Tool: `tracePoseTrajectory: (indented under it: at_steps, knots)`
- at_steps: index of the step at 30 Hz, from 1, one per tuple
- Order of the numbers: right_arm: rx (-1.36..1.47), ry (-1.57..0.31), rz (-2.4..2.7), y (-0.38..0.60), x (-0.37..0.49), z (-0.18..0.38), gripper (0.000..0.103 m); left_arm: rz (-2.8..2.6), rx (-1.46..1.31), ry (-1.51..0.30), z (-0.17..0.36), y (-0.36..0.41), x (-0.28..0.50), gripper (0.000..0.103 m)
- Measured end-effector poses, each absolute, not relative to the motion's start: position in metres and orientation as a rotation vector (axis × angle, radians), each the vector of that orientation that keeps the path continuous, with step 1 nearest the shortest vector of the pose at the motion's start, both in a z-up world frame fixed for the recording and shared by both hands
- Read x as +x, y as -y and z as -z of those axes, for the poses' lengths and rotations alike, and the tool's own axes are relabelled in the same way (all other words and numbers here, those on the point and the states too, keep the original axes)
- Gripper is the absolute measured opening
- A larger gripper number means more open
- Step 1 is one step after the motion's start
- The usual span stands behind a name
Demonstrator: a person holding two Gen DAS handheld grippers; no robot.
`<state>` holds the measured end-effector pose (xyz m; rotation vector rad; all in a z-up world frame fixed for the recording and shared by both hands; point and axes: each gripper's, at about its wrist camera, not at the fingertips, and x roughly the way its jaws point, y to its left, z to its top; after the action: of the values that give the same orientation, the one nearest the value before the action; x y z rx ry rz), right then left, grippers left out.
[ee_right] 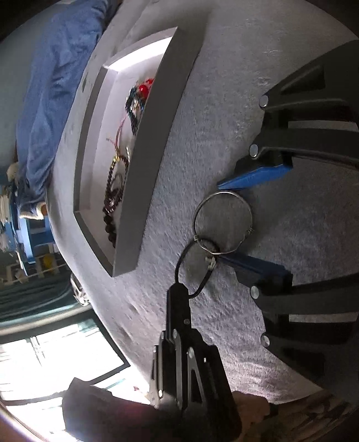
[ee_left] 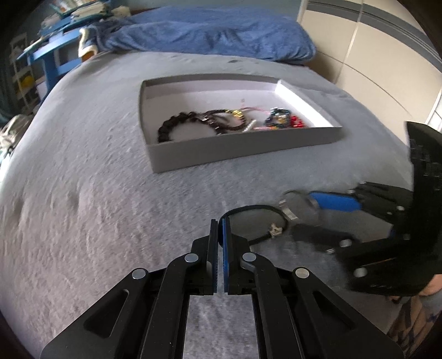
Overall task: Organize jewelry
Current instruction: 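Grasp the black cord bracelet with the left tool while the right tool grasps the silver ring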
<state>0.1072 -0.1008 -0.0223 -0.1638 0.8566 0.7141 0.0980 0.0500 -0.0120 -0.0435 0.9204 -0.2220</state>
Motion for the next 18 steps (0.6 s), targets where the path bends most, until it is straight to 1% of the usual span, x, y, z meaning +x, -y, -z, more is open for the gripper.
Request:
tracePoseTrajectory:
  at_steps: [9, 11, 14, 18]
  knots:
    - [-0.068, -0.848, -0.566, 0.139, 0.116, 0.016, 0.047, 0.233, -0.074, -0.946, 0.020, -0.050, 0.100, 0.004]
    - [-0.044, -0.853, -0.559, 0.143, 0.119, 0.017, 0.047, 0.236, -0.076, -0.946, 0.021, -0.050, 0.099, 0.010]
    - [-0.048, -0.862, -0.557, 0.142, 0.121, 0.019, 0.047, 0.235, -0.066, -0.944, 0.022, -0.047, 0.100, 0.015]
    - [-0.051, -0.862, -0.557, 0.139, 0.120, 0.020, 0.047, 0.238, -0.052, -0.941, 0.023, -0.042, 0.102, 0.025]
